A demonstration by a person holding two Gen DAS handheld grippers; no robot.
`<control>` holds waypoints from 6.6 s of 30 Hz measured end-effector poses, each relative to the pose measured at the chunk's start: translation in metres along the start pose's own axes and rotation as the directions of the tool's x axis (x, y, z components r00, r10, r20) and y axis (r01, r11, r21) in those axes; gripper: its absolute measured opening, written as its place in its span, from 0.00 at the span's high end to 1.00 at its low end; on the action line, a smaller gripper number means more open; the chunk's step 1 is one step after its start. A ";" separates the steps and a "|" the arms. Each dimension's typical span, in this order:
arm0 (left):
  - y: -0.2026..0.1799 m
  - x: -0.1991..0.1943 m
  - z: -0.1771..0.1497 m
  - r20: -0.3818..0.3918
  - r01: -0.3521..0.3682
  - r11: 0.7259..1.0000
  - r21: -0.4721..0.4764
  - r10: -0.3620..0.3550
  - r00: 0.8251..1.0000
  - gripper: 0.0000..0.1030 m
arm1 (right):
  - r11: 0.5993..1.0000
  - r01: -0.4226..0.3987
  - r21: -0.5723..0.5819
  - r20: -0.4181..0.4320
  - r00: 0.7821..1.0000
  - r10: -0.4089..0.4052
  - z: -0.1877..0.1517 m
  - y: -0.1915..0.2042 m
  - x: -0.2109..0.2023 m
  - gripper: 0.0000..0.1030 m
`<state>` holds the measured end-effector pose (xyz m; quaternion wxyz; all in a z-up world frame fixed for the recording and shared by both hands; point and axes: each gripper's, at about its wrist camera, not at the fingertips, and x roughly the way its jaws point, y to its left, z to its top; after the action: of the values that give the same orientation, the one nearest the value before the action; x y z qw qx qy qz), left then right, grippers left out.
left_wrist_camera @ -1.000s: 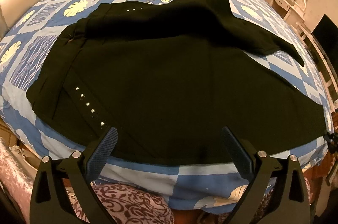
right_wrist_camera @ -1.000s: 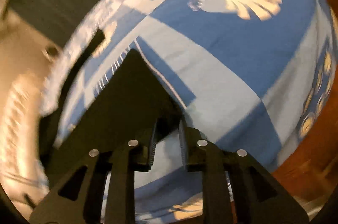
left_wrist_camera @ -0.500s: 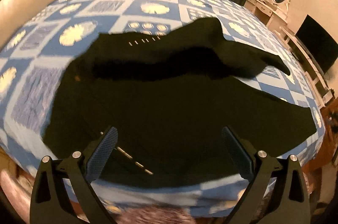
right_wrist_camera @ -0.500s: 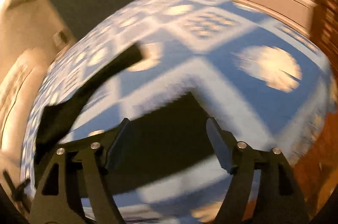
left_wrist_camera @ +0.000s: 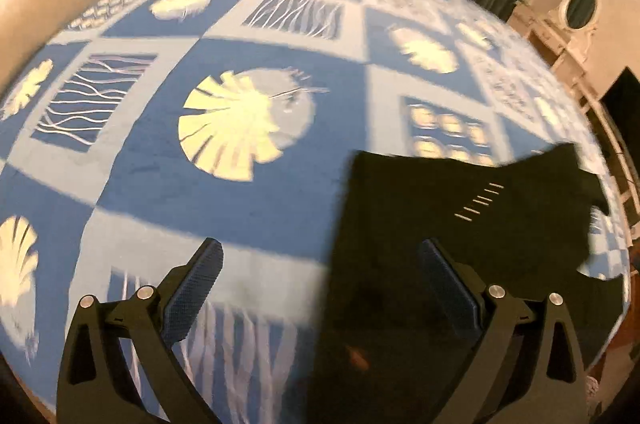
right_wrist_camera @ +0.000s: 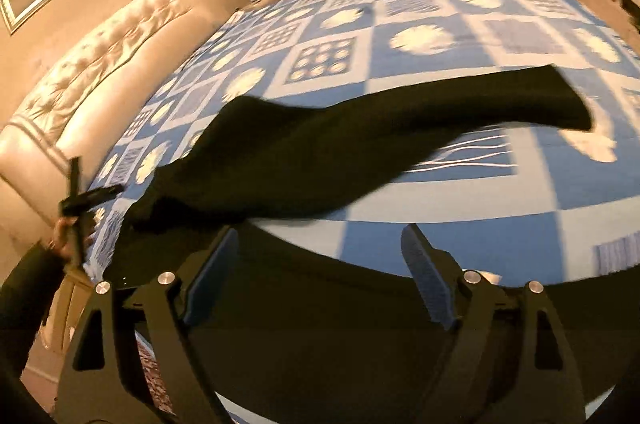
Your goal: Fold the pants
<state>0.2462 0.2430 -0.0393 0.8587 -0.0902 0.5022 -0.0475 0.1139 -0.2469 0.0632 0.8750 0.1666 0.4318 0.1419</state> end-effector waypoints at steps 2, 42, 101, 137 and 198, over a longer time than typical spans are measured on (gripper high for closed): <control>0.015 0.028 0.012 -0.040 0.019 0.999 -0.026 -0.020 0.999 0.05 | 1.000 -0.010 0.000 -0.014 1.000 0.010 -0.001 0.006 0.011 0.19; 0.007 0.073 0.031 -0.190 0.432 0.899 -0.078 -0.438 0.878 0.77 | 0.919 -0.352 -0.180 -0.220 0.924 0.311 0.145 0.062 0.148 0.18; 0.069 -0.078 -0.205 0.212 0.607 0.665 -0.434 -0.580 0.787 0.40 | 0.887 -0.203 -0.414 -0.202 0.971 0.128 -0.153 0.119 0.033 0.35; 0.006 -0.074 -0.224 0.278 0.476 0.622 -0.622 -0.393 0.877 0.18 | 0.777 -0.373 0.506 0.114 0.922 0.369 -0.160 0.000 0.011 0.24; -0.070 -0.086 -0.199 0.177 0.329 0.808 -0.489 -0.278 0.944 0.16 | 0.520 -0.258 0.814 0.370 0.921 -0.123 -0.032 -0.308 0.004 0.51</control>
<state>0.0308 0.1675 -0.0467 0.8082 -0.3961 0.4334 -0.0446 0.1228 -0.5179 -0.0854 0.7409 0.6135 0.2589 -0.0882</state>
